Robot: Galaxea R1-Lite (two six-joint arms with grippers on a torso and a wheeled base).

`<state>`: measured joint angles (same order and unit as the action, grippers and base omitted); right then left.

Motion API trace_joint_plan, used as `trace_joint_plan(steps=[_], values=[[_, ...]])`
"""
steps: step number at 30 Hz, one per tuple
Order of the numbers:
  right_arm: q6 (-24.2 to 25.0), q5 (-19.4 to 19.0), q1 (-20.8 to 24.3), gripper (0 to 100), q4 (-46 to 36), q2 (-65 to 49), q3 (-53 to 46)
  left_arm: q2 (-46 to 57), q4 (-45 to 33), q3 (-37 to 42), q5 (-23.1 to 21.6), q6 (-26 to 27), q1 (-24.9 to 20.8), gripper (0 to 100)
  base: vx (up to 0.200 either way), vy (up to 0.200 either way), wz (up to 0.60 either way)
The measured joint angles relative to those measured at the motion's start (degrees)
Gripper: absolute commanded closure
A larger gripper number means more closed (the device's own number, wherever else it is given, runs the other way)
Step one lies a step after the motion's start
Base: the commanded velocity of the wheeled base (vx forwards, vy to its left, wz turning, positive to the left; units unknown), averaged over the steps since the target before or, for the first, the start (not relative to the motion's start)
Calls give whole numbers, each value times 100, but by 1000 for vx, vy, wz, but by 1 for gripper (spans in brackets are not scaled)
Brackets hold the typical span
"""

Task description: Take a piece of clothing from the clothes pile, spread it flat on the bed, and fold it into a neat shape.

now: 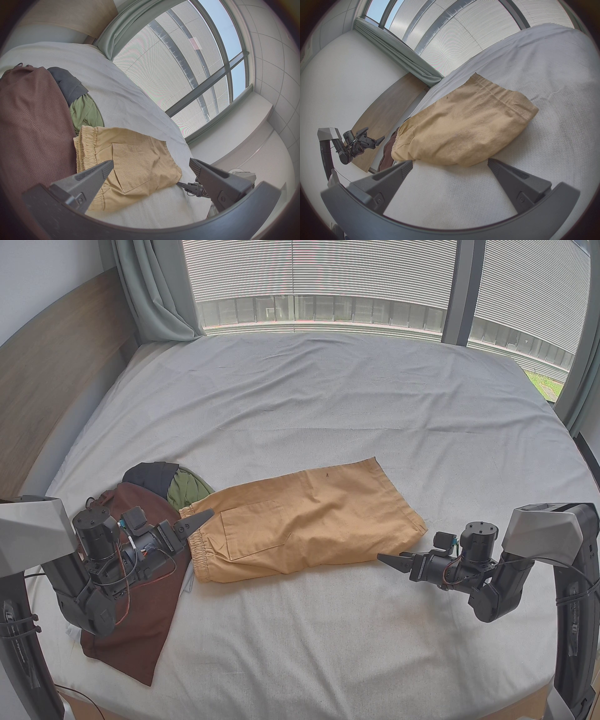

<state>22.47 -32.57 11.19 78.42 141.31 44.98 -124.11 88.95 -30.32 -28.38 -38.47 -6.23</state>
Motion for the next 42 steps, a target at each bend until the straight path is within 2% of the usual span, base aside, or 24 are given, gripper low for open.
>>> trace_joint_plan(steps=[13,17,23,28,36,37,42], values=[[227,386,317,0,-518,304,887,2,2,-7,0,-6,6,0,0,0,0],[457,562,496,0,-597,439,1224,2,2,-13,0,-11,20,0,0,0,0],[670,603,705,0,-617,562,1499,2,0,-22,0,-17,34,0,0,0,0],[697,784,755,0,-591,627,1623,2,2,-27,-2,-22,43,0,0,0,0],[791,817,757,0,-564,657,1659,-6,2,-22,-6,-26,43,0,0,0,0],[796,817,757,100,-564,660,1659,-9,2,-22,-9,-26,43,0,0,0,0],[805,839,755,100,-595,670,1653,-20,2,-24,-9,-26,43,0,0,0,0]])
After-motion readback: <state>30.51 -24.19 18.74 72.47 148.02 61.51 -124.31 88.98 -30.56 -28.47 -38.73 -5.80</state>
